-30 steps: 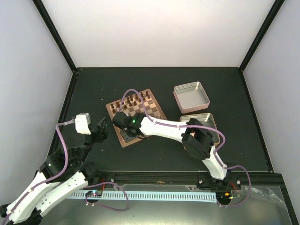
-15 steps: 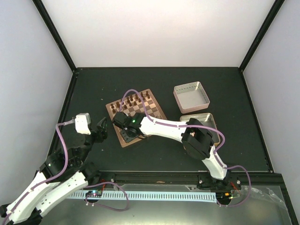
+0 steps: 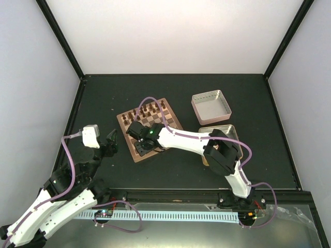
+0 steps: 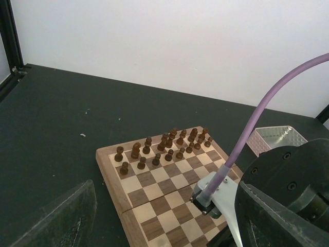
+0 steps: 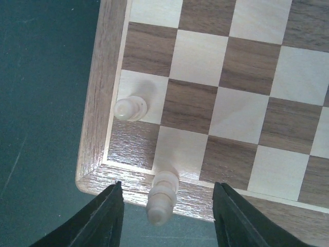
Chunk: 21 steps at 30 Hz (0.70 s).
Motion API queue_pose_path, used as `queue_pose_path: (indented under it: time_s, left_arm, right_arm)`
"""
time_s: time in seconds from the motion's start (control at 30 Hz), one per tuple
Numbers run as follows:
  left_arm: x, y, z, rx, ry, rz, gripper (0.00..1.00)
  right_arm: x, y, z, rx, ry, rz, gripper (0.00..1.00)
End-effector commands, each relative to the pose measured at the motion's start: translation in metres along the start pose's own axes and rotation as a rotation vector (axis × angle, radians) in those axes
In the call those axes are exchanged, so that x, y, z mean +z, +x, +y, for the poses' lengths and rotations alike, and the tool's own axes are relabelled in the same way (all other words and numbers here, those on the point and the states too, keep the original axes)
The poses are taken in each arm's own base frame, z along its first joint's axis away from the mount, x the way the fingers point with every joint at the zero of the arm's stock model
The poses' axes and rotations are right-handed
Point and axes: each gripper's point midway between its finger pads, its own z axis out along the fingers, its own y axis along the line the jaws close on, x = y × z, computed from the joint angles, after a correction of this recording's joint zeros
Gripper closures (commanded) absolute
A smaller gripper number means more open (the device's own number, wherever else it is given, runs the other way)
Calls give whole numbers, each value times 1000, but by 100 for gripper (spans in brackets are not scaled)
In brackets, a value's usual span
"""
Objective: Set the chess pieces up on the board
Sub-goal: Place the chess piece on the chessboard, then pick up the chess piece from the chessboard.
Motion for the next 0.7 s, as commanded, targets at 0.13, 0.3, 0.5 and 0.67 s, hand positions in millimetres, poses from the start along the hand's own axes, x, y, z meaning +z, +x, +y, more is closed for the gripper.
queue_pose_path:
  time_s: [0.13,0.3,0.5,0.67]
  left_arm:
    - [0,1,6,6,-31,-4,24]
    - [1,1,6,9,-32,-3,24]
    - [3,2,4,11,-28,3,24]
    - [4,3,3,7,-29,9,24]
  right_arm:
    - [-1,-1,3,-26,-24,12,59]
    - [2,2,5,-34,-32,28,70]
    - [4,2,2,-33,-18,27,81]
    - [-6,-10,-4,-5,14,-37,84]
